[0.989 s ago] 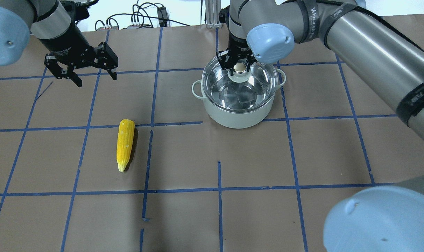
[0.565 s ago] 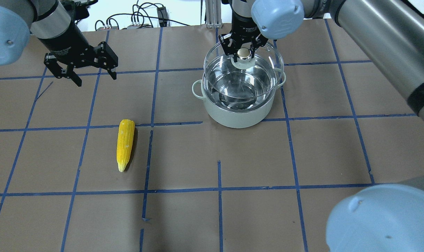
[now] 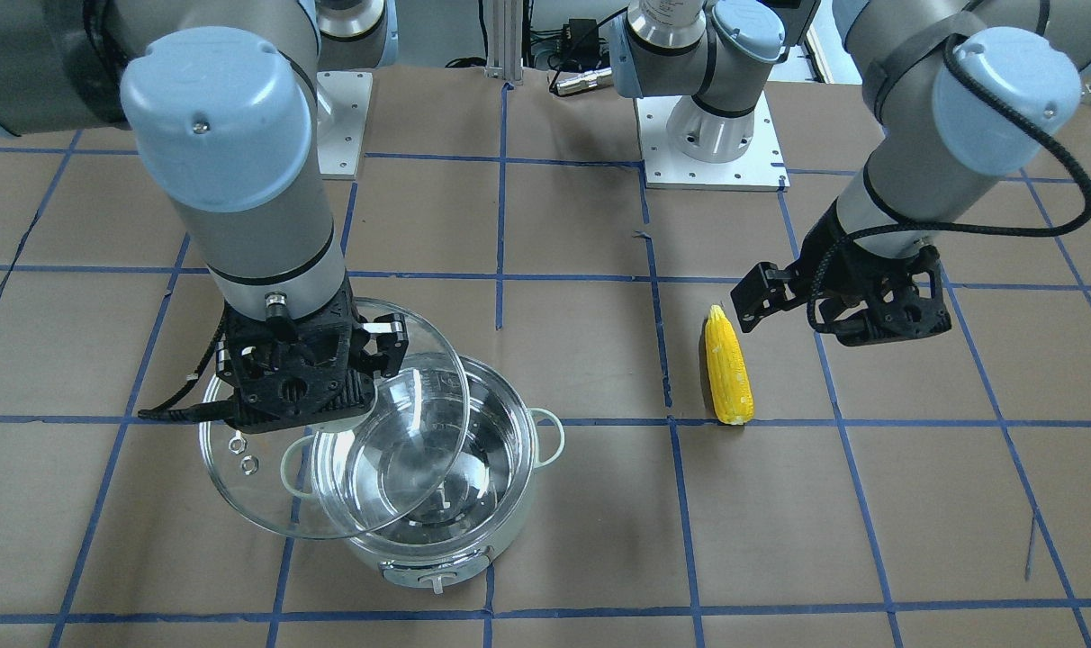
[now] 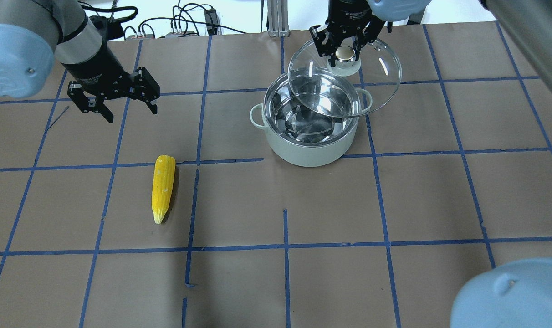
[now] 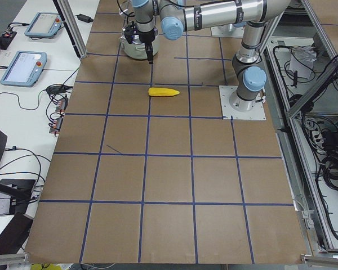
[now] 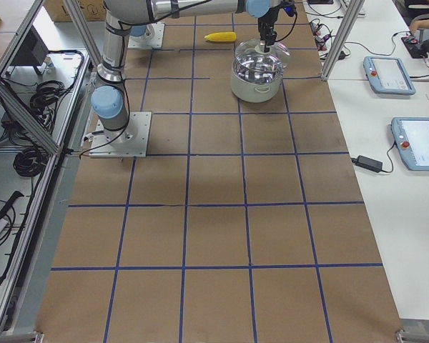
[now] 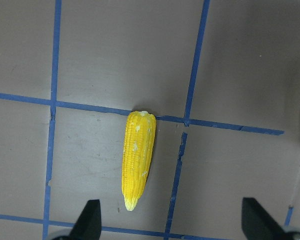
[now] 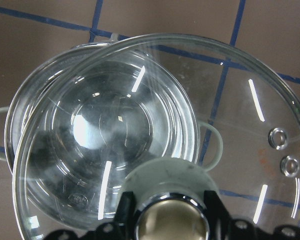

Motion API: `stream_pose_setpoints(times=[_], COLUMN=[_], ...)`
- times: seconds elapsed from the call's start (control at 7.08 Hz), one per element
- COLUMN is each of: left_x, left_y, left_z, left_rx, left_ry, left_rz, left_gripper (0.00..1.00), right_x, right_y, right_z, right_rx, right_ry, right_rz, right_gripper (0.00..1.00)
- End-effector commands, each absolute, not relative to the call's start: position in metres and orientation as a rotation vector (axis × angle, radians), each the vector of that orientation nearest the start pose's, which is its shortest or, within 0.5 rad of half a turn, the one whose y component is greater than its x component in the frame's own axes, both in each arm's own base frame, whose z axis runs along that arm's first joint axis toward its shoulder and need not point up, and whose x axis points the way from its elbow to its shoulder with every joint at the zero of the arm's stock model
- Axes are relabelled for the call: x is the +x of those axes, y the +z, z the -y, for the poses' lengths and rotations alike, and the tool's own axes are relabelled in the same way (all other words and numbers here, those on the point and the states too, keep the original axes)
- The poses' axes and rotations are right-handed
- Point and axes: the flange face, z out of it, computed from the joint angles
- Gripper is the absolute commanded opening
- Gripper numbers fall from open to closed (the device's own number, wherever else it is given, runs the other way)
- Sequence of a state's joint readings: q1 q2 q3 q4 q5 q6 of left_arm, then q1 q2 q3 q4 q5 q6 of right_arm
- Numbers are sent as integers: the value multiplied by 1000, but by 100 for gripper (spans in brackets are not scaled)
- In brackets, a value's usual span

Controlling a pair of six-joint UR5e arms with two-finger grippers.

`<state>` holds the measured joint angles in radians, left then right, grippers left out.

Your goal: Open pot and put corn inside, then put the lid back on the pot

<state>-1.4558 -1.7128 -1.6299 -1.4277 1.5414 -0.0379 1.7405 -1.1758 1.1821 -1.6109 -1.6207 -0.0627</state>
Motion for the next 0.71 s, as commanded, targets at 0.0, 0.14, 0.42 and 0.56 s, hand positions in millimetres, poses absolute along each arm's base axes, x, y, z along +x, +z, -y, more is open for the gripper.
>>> stream_pose_setpoints(times=[0.0, 0.14, 0.42, 0.56], left_x=[-86, -87, -86, -89], left_y=[321, 282, 226, 204], left_z=[537, 528, 535, 536], left_rx=[-269, -247, -117, -56], left_ry=[-26, -54, -82, -71], left_rz=[-3156, -3156, -3157, -3165], left_gripper=[100, 100, 100, 100], right_x=[197, 176, 153, 153], right_y=[481, 500, 516, 513], right_z=[611, 597, 583, 575], right_rx=[-410, -427, -457, -452], right_ry=[13, 57, 98, 114], right_rz=[-3163, -3153, -3139, -3121], right_gripper=[23, 23, 22, 22])
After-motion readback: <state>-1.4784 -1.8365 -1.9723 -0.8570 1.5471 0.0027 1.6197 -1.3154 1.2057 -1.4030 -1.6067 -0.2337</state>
